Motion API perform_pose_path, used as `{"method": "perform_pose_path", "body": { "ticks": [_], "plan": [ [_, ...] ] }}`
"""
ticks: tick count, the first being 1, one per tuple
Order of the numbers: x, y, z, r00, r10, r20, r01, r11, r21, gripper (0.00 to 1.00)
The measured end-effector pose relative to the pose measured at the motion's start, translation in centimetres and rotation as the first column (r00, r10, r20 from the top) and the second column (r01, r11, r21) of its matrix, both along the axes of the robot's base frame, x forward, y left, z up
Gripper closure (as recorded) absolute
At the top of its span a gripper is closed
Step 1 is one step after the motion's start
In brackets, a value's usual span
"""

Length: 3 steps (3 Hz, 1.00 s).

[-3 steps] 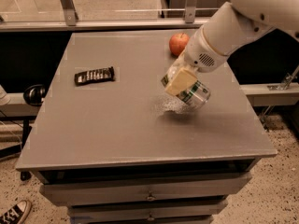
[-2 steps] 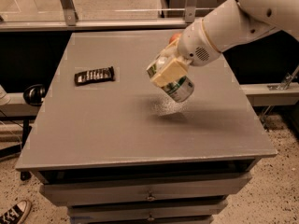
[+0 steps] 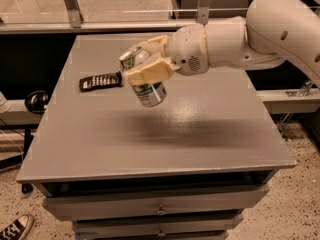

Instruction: Place 7up can upright

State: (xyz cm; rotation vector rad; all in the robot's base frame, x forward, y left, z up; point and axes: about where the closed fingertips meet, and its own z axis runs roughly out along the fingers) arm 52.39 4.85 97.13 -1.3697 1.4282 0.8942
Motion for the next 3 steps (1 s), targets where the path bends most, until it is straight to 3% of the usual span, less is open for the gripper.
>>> {"method": "perform_pose_path", "body": {
  "ticks": [1,2,3],
  "plan": [
    [-1.01,1.48,1.64,0.9995,0.030,0.006,-0.030,0.999,0.045,1.00],
    [-0.96,1.41,1.56,0.9996,0.028,0.006,-0.029,0.999,0.042,1.00],
    [-1.02,1.79,1.78,0.9974,-0.013,0.071,0.007,0.997,0.081,1.00]
  ]
}}
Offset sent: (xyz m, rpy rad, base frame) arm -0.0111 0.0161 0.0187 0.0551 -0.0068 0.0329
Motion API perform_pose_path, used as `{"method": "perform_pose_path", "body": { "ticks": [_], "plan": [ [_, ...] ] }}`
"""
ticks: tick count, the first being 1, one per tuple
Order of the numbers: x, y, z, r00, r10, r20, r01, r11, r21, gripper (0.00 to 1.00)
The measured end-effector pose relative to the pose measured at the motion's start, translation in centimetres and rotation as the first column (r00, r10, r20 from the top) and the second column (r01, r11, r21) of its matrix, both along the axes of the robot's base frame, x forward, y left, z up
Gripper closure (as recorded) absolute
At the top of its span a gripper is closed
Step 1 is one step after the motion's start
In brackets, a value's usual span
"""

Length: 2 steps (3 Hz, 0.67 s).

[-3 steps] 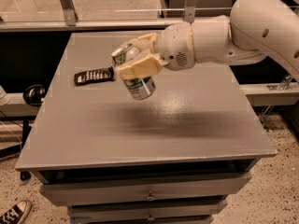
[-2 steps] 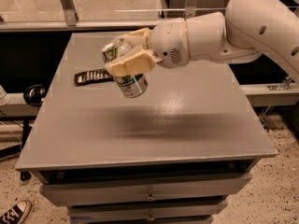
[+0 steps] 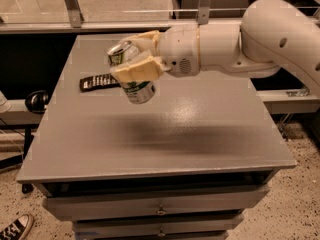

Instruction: Place 7up can upright

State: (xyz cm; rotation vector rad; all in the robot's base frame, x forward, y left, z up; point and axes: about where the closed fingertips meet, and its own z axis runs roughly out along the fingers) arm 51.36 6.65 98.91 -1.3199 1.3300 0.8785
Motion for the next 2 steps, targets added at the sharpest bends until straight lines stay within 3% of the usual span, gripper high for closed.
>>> {"method": "perform_pose_path", "body": {
  "ticks": [1,2],
  "plan": [
    [0.8,1.9,-0.1,0.9919,-0.066,0.109,0.056,0.994,0.092,1.00],
    [2.1,3.3,-1.3,0.9811,-0.129,0.144,0.104,0.980,0.167,1.00]
  ]
}}
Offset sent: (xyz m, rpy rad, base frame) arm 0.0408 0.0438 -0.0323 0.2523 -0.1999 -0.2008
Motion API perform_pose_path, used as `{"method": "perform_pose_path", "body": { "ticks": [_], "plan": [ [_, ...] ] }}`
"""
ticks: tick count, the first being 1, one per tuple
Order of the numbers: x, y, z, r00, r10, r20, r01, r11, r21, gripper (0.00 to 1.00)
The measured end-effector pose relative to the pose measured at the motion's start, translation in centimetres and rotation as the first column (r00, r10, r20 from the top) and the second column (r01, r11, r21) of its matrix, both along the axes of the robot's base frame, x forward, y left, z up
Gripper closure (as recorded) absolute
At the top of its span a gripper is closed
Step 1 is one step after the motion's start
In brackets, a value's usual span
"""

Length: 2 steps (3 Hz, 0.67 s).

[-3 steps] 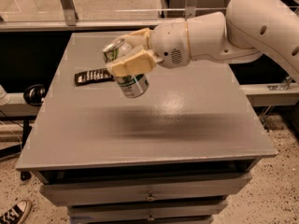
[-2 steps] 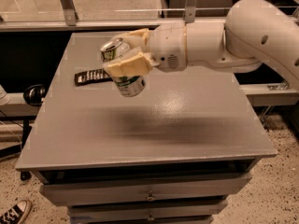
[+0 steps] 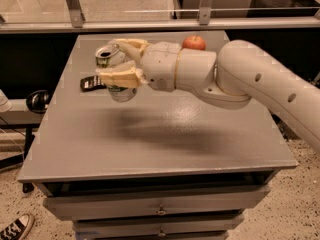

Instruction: Place 7up can upright

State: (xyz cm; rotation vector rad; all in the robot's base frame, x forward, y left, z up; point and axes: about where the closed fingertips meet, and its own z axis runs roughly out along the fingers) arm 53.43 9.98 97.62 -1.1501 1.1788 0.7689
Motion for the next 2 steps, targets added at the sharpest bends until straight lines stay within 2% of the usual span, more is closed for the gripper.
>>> {"method": "perform_pose_path", "body": {
  "ticks": [1,2],
  "plan": [
    [1.0,0.9,-1.4,0.9996,-0.027,0.006,0.027,0.999,0.047,1.00],
    [1.1,0.9,-2.9,0.9988,-0.046,-0.016,0.048,0.996,0.081,1.00]
  ]
}}
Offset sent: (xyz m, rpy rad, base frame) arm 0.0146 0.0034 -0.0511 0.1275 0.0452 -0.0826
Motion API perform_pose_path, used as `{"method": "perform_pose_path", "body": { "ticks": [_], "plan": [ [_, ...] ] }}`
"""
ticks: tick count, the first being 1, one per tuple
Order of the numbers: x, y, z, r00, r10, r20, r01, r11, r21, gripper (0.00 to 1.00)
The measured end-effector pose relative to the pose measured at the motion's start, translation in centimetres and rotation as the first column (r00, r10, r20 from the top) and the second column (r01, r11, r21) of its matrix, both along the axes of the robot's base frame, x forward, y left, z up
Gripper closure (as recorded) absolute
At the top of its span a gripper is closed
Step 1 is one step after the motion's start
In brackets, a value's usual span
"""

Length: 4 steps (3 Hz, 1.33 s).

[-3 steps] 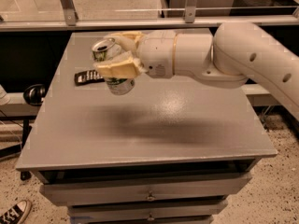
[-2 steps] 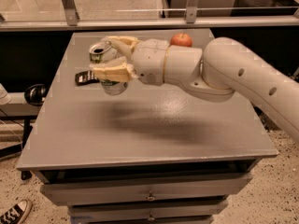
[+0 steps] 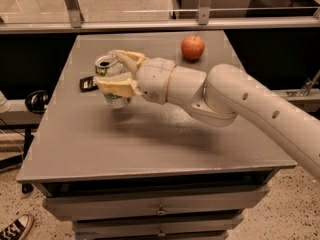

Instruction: Place 7up can upright

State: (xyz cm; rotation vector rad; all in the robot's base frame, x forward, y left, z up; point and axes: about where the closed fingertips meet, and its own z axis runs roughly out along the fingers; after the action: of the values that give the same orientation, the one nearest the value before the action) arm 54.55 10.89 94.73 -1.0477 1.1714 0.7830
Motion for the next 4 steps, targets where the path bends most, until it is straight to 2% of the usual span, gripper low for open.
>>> {"method": "perform_pose_path", "body": {
  "ticks": [1,2,3,4],
  "plan": [
    [-0.3,-0.4,-1.4,0.9997,-0.017,-0.019,0.018,0.999,0.042,1.00],
    [-0.8,-0.8,-2.4,0.9990,-0.023,-0.039,0.026,0.998,0.065,0.80],
    [-1.5,-1.3,-3.0,0.9985,-0.030,-0.045,0.033,0.997,0.071,0.51],
    [-2.1,-2.0,-3.2,0.9982,-0.038,-0.046,0.041,0.997,0.070,0.27]
  ]
}}
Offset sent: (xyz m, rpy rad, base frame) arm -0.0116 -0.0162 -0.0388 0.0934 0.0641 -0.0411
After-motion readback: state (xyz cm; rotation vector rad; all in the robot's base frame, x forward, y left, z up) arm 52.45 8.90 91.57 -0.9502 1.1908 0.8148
